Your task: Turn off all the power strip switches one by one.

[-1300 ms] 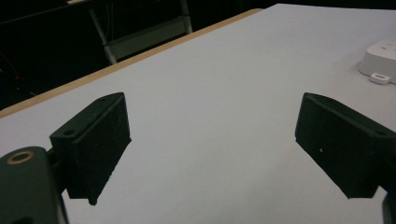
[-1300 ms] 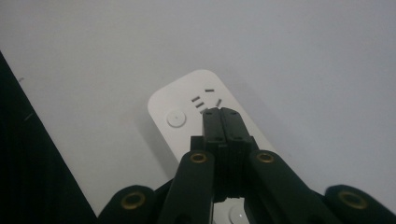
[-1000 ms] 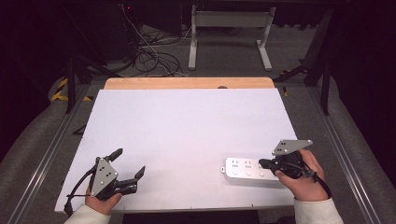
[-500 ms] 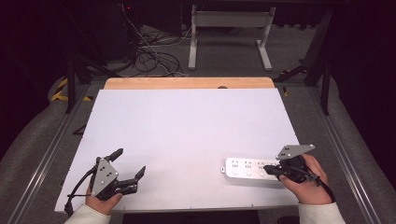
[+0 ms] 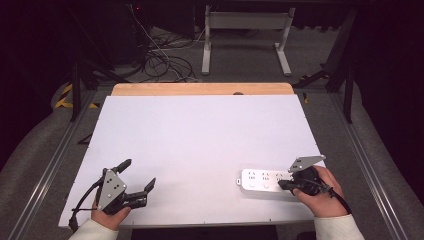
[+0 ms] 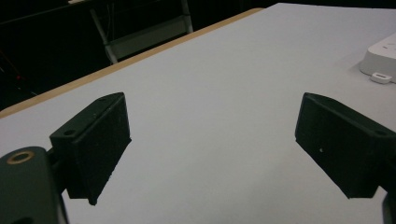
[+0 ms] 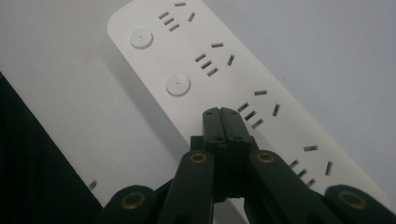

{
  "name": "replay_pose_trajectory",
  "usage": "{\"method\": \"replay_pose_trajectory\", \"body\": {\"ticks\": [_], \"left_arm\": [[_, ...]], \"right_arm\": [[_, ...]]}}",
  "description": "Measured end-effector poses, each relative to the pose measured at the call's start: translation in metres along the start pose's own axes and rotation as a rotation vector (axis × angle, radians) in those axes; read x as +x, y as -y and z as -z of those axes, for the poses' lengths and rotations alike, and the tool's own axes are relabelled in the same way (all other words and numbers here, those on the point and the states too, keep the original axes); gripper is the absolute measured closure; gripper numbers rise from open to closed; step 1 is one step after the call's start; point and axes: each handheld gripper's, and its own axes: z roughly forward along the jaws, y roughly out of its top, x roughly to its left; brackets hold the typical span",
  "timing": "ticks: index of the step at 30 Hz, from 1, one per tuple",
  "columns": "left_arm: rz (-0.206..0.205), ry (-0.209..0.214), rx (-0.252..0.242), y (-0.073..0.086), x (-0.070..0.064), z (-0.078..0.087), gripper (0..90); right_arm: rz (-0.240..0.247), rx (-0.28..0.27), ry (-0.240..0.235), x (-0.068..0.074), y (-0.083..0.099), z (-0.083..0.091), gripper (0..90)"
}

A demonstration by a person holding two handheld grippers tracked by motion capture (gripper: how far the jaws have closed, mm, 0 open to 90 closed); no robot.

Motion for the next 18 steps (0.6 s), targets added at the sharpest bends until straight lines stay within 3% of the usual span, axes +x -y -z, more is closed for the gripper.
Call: {"method": "replay_pose_trajectory", "body": {"ticks": [18], "left_arm": [[-0.010, 0.002, 0.002, -0.0003, -0.0008, -0.0004, 10.9]], "right_arm": [[0.000, 0.030, 0.028, 0.0018, -0.0015, -0.0051, 90.0]]}}
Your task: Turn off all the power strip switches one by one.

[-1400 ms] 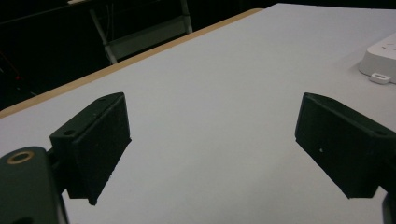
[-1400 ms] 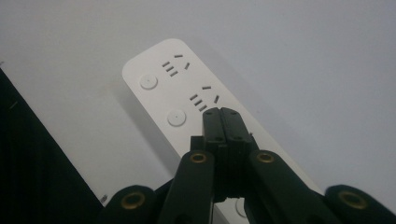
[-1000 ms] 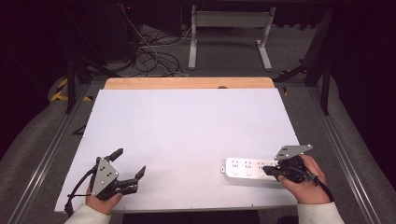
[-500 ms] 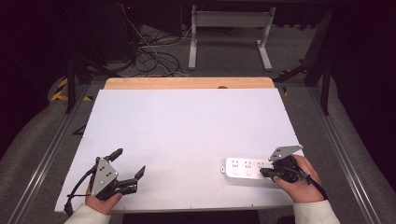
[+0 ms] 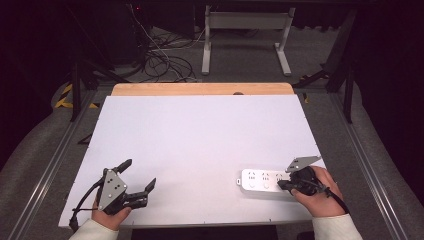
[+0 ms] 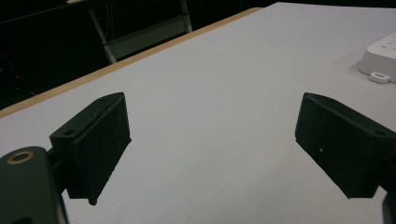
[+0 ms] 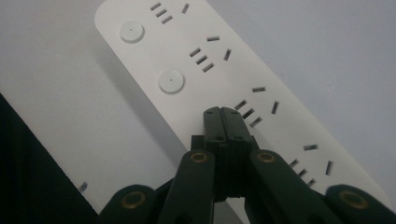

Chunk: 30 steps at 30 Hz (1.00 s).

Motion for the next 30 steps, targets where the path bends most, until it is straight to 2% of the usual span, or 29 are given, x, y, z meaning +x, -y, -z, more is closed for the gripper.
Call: {"method": "replay_pose_trajectory", "body": {"ticks": [12, 18, 21, 23, 24, 25, 27, 30], "left_arm": [[0.005, 0.003, 0.003, 0.000, -0.001, 0.000, 10.9], [0.005, 0.004, 0.000, 0.000, -0.001, -0.001, 10.9], [0.006, 0.005, 0.002, 0.000, -0.001, -0.001, 10.9], [0.005, 0.003, 0.001, 0.000, -0.001, 0.000, 10.9], [-0.004, -0.003, -0.001, 0.000, 0.000, 0.000, 10.9], [0.008, 0.001, 0.000, 0.000, 0.000, 0.000, 10.9], [-0.003, -0.005, 0.002, 0.000, 0.001, 0.000, 10.9], [0.004, -0.002, 0.001, 0.000, 0.001, 0.000, 10.9]], "right_arm": [[-0.001, -0.010, 0.023, 0.000, 0.000, -0.002, 90.0], [-0.005, 0.003, 0.013, 0.002, 0.000, -0.003, 90.0], [-0.023, -0.004, 0.007, 0.000, 0.000, -0.002, 90.0], [-0.036, -0.020, 0.009, -0.001, 0.001, -0.002, 90.0], [-0.025, -0.034, 0.017, 0.000, 0.002, -0.002, 90.0], [-0.024, -0.075, 0.004, 0.000, 0.001, 0.001, 90.0], [-0.004, -0.091, 0.023, 0.002, 0.000, 0.003, 90.0], [-0.001, -0.157, 0.032, 0.004, -0.003, 0.014, 90.0]]}}
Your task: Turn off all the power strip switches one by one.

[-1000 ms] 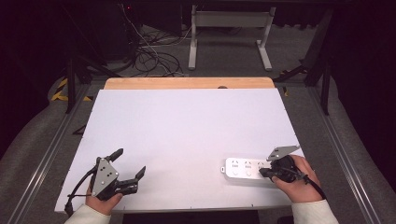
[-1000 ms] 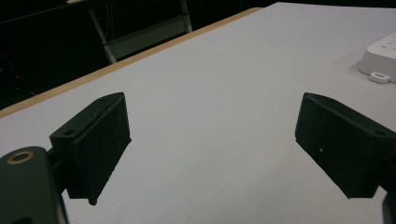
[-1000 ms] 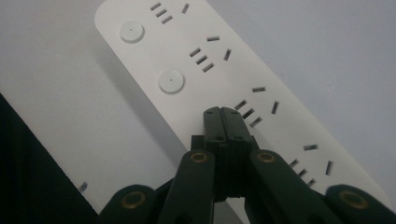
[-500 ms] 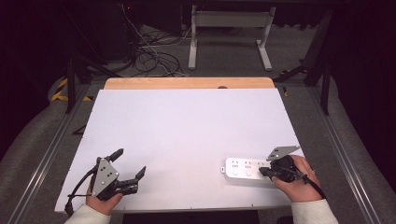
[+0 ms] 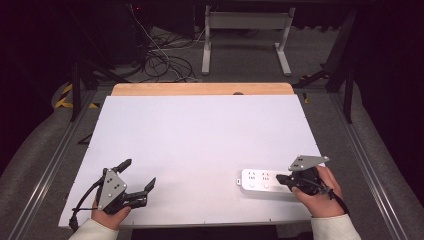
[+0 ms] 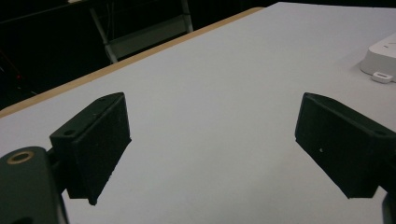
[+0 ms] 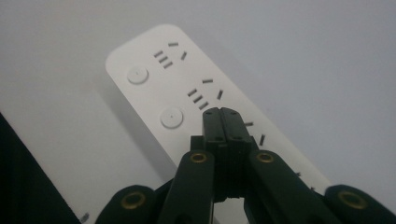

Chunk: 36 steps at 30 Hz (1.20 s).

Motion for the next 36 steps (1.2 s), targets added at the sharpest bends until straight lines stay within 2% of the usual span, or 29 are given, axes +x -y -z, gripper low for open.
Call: {"method": "replay_pose_trajectory", "body": {"ticks": [2, 3, 25, 27, 36], "left_arm": [[0.002, 0.002, 0.000, 0.000, -0.001, 0.000, 10.9], [-0.002, 0.000, -0.001, 0.000, 0.000, 0.000, 11.0], [-0.001, 0.003, 0.000, 0.000, -0.001, -0.001, 10.9], [-0.001, 0.003, 0.002, 0.000, -0.001, -0.001, 10.9], [0.004, -0.001, -0.002, 0.000, -0.001, -0.001, 10.9]], "right_arm": [[-0.005, -0.046, 0.011, 0.000, -0.001, 0.008, 90.0], [-0.004, -0.052, 0.011, 0.000, -0.001, 0.010, 90.0], [-0.011, -0.029, 0.008, -0.004, 0.003, 0.014, 90.0], [-0.013, -0.023, 0.023, -0.004, 0.003, 0.016, 90.0], [-0.056, 0.014, 0.038, -0.014, 0.020, 0.025, 90.0]]}}
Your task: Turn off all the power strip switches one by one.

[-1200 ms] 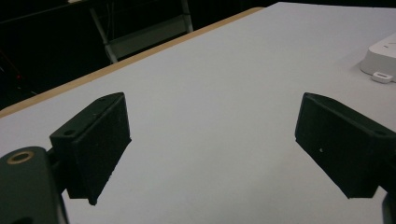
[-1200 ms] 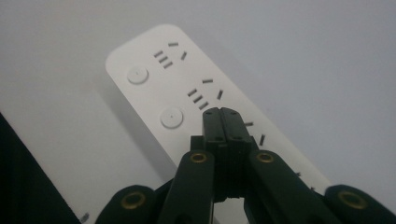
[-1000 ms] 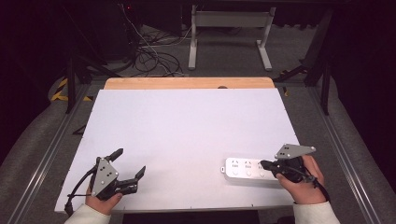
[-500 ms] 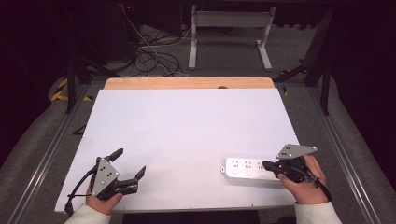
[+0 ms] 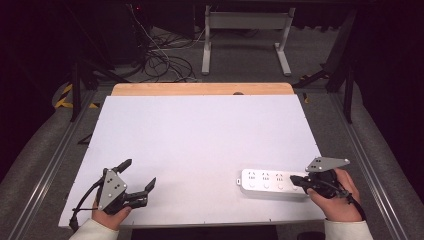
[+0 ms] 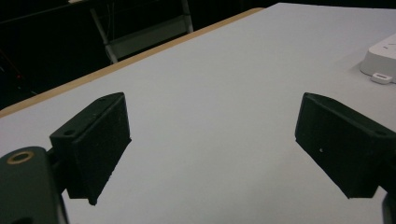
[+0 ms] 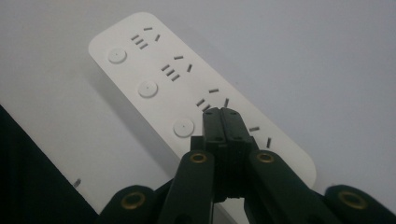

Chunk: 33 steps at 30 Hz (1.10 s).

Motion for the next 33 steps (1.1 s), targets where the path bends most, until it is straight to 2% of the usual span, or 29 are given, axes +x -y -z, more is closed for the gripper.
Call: {"method": "replay_pose_trajectory", "body": {"ticks": [12, 33], "left_arm": [[-0.004, -0.004, 0.003, 0.000, 0.001, 0.000, 10.9], [-0.008, -0.002, 0.005, 0.000, 0.000, 0.000, 10.9]], "right_arm": [[-0.030, 0.038, 0.002, -0.008, 0.013, 0.001, 90.0], [-0.020, 0.084, -0.016, -0.007, 0.014, -0.015, 90.0]]}}
